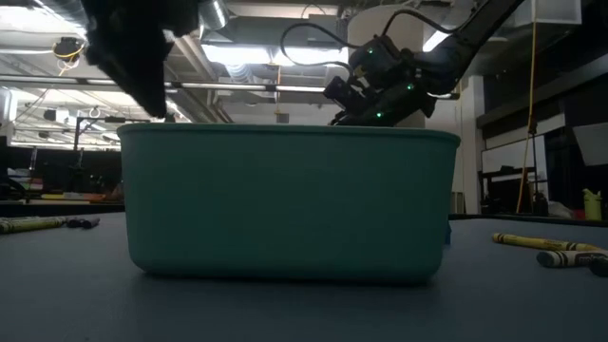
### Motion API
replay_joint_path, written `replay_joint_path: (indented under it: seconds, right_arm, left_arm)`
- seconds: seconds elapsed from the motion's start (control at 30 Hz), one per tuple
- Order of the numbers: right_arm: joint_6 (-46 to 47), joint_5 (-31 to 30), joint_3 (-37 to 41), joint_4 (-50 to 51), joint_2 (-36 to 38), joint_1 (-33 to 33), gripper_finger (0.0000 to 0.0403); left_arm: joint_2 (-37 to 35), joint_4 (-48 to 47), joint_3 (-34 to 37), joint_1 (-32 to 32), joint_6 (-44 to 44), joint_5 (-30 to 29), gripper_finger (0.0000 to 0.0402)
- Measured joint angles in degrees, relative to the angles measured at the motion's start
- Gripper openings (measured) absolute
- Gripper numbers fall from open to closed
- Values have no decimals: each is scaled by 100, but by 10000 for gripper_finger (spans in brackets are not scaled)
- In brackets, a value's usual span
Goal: Sort crayons
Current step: Put the gray crayon into the orange bin, then put the purple crayon into the red bin
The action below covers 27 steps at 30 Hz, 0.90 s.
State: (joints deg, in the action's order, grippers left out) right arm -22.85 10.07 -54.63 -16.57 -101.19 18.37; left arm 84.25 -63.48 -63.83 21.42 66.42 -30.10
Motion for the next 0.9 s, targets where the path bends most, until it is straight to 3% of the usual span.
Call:
replay_joint_path:
  seconds: [0.37, 0.9]
  right_arm:
    - [0, 0, 0, -1, 0, 0, 107]
    - [2, 0, 0, 115, -2, 0, 113]
  left_arm:
    - [21, -364, 0, -4, 1520, -23, 92]
    - [282, -475, 256, -60, 2487, 204, 92]
